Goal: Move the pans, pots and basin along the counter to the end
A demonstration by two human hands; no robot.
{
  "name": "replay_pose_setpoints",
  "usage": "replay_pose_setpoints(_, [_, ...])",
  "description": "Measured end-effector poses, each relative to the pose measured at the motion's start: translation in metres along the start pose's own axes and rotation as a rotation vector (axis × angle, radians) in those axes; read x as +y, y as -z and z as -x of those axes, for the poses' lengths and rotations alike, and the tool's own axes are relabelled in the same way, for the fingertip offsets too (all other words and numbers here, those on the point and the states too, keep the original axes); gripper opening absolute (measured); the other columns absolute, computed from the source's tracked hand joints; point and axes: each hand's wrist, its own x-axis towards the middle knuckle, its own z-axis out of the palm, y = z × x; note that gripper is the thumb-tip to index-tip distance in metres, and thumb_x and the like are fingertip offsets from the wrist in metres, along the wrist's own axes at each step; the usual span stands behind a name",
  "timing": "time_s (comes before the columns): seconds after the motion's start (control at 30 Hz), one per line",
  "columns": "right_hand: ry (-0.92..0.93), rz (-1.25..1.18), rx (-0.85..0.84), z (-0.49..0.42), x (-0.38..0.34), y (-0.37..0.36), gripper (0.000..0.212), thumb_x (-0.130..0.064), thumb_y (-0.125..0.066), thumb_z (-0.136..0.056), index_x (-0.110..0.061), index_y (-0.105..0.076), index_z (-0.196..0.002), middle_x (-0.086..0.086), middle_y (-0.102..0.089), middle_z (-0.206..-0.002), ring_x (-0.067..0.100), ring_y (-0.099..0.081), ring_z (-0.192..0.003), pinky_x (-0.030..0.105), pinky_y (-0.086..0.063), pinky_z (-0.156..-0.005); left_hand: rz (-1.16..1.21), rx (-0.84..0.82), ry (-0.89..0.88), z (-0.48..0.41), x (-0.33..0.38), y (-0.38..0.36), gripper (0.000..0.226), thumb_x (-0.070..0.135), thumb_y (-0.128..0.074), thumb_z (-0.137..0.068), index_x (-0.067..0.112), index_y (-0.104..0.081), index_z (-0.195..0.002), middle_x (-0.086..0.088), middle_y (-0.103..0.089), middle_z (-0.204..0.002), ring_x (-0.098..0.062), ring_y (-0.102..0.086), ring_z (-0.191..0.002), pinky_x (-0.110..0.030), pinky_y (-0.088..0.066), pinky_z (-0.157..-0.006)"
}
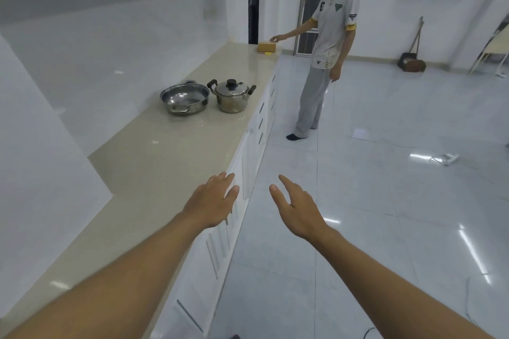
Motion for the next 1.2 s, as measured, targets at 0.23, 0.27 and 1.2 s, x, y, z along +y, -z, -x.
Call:
replay_pose_setpoints(0.23, [-0.020,0.014,0.038,-0.107,0.011,0.010,0.074,-0.073,-0.027,-0.094,-0.031,-0.025,-0.156,-0.005,-0.030,-0.162,0.021,-0.024,-0.150,0.046,-0.016,-0.123,-0.021,0.007,-0.053,-0.117,-0.004,0.017,0.056,0.047,-0.021,-0.105,0.026,-0.019,-0.157,0.004,-0.013,-0.166,-0.015,-0.010,-0.152,-0.038,-0.012,-0.120])
replay_pose_setpoints(0.27, [-0.032,0.022,0.037,-0.122,0.011,0.012,0.075,-0.073,-0.027,-0.093,-0.032,-0.025,-0.156,-0.005,-0.029,-0.162,0.022,-0.023,-0.150,0.046,-0.016,-0.123,-0.021,-0.001,-0.060,-0.133,-0.005,0.020,0.056,0.047,-0.021,-0.105,0.026,-0.019,-0.157,0.004,-0.012,-0.166,-0.016,-0.009,-0.152,-0.038,-0.012,-0.120])
replay_pose_setpoints(1.2, [0.051,-0.009,-0.150,-0.524,0.035,0.048,0.078,-0.069,-0.036,-0.095,-0.027,-0.017,-0.158,-0.003,-0.024,-0.164,0.023,-0.020,-0.151,0.049,-0.021,-0.122,0.001,0.088,0.144,-0.490,-0.048,0.076,0.055,0.040,-0.028,-0.105,0.021,-0.023,-0.156,-0.001,-0.022,-0.163,-0.017,-0.017,-0.149,-0.038,-0.018,-0.120])
